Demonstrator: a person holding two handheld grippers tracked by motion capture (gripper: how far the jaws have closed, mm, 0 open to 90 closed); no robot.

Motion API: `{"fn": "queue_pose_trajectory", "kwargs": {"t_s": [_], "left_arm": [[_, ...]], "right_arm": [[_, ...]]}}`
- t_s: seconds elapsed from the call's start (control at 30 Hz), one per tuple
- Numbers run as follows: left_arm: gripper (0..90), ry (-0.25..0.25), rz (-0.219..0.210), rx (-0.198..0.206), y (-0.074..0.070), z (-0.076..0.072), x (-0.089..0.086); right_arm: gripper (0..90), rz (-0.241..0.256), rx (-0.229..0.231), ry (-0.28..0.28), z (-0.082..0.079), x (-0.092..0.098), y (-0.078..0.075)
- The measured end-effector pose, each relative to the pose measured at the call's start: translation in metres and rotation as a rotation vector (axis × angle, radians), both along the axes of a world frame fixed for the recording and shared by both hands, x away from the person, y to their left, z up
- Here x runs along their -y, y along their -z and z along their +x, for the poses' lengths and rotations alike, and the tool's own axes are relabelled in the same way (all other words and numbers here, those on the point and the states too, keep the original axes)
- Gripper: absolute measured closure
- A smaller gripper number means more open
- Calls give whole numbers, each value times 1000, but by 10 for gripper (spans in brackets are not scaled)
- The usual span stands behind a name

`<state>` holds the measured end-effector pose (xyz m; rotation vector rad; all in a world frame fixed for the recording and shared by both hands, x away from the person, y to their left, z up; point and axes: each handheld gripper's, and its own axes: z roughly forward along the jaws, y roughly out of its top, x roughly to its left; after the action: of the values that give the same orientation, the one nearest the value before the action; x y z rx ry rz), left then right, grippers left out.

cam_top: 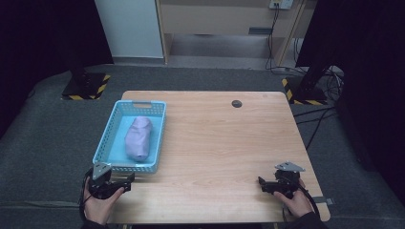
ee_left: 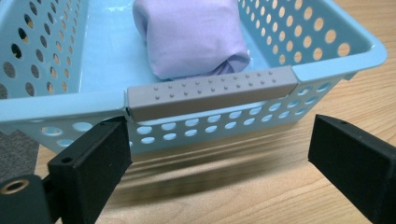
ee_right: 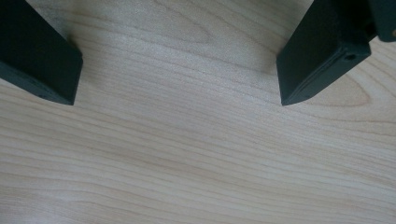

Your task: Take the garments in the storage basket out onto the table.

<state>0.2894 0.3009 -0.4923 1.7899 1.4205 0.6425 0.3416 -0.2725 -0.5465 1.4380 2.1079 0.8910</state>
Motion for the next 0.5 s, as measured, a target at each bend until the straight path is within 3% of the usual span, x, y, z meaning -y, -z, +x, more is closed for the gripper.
{"fn": "queue_pose_trajectory", "kwargs": {"t_s": [0.5], "left_arm": [[50, -11, -26, 9, -12, -6, 1]], "right_arm": [[6, 0, 0, 0, 0, 0, 0]]}}
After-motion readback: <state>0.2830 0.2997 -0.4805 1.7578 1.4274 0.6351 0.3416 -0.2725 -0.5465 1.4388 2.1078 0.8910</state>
